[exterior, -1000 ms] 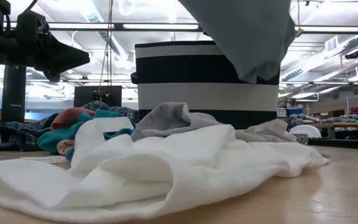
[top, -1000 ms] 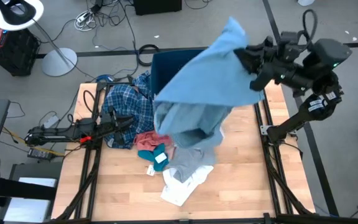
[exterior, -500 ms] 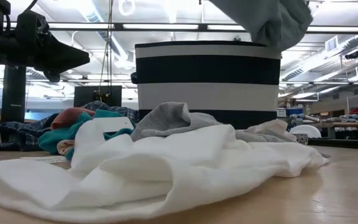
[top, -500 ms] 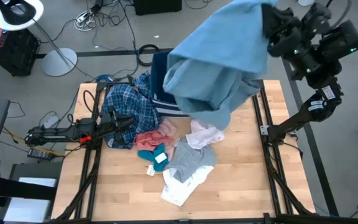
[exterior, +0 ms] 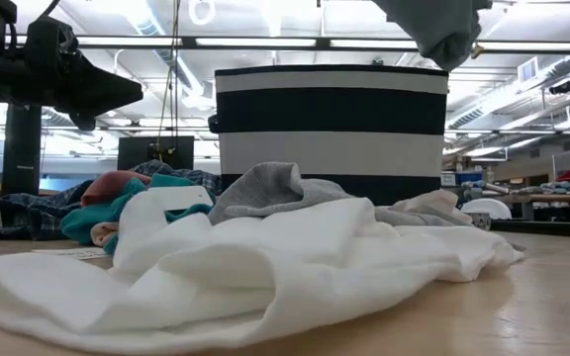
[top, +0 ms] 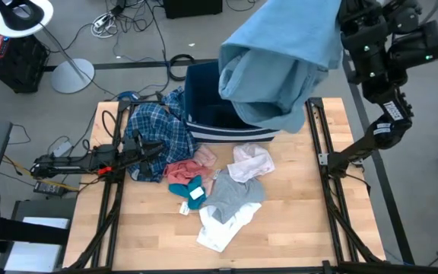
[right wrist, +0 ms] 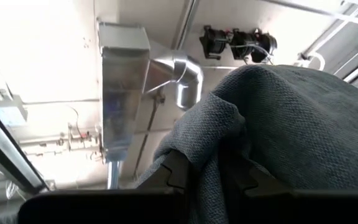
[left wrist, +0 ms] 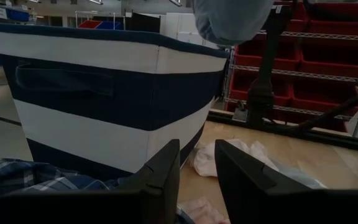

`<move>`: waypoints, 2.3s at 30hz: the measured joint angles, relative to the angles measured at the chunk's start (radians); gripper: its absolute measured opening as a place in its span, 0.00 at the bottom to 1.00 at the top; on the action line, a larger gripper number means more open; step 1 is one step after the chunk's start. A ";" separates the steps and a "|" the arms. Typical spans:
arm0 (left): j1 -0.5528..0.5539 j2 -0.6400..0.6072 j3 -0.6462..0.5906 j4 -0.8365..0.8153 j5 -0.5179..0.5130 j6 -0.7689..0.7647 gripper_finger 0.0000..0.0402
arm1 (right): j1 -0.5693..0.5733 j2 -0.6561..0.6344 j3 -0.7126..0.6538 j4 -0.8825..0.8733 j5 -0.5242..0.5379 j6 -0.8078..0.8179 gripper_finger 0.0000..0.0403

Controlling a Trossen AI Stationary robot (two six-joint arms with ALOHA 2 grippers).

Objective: Sort clothes
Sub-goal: Put the blue pants into the blue bin

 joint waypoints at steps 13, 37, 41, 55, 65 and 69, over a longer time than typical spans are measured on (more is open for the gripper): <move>0.000 0.000 0.000 0.000 0.000 0.000 0.27 | -0.214 0.081 -0.001 0.083 -0.159 0.304 0.09; 0.000 0.000 0.000 0.000 0.000 0.000 0.27 | -0.232 0.052 0.000 -1.135 -0.014 0.433 0.09; 0.000 0.000 0.000 0.000 0.000 0.000 0.27 | -0.219 0.067 0.000 -1.382 0.017 0.520 0.09; 0.000 0.000 0.000 0.000 0.000 0.000 0.27 | -0.199 0.359 0.000 -1.557 -0.091 0.575 0.09; 0.000 0.000 0.000 0.000 0.000 0.000 0.27 | -0.240 0.645 0.000 -1.473 -0.286 0.577 0.09; 0.000 0.000 0.000 0.000 0.000 0.000 0.27 | -0.248 0.756 0.001 -1.469 -0.328 0.581 0.09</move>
